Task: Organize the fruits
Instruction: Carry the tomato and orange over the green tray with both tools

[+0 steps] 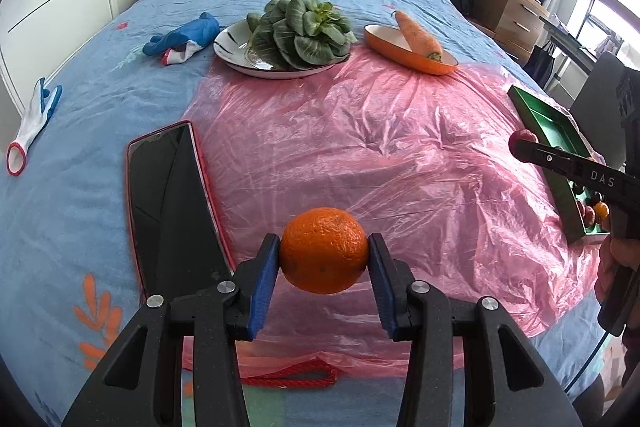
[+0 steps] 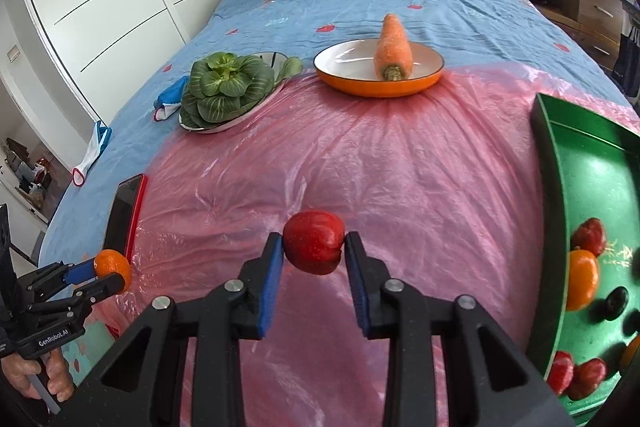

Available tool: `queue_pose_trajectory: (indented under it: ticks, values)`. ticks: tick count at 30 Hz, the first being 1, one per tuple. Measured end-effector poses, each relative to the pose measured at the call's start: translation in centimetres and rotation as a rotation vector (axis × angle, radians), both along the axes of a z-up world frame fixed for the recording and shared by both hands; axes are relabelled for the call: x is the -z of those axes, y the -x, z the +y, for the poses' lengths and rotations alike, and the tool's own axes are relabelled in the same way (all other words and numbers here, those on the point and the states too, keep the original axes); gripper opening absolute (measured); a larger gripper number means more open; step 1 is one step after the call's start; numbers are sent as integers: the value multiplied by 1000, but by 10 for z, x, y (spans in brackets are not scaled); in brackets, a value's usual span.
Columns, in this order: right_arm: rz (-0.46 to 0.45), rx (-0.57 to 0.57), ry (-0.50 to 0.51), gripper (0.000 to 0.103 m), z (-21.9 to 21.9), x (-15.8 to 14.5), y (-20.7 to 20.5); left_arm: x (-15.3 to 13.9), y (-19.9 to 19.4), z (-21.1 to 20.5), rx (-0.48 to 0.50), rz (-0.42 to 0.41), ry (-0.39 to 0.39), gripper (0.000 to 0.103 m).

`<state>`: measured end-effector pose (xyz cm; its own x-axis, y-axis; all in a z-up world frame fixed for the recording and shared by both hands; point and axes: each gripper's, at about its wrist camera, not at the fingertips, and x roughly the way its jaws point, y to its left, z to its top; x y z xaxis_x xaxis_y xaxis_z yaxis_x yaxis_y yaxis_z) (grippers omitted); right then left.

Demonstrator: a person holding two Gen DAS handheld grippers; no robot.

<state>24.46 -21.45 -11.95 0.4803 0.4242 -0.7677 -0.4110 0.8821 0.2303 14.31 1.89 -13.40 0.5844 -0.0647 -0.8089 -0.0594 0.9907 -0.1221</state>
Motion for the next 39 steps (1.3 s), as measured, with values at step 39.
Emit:
queue_pose_trajectory:
  ticks: [39]
  values:
    - [-14,315,165,51,-250,21,-23,-9,-102,-350,565,-1,-37,39]
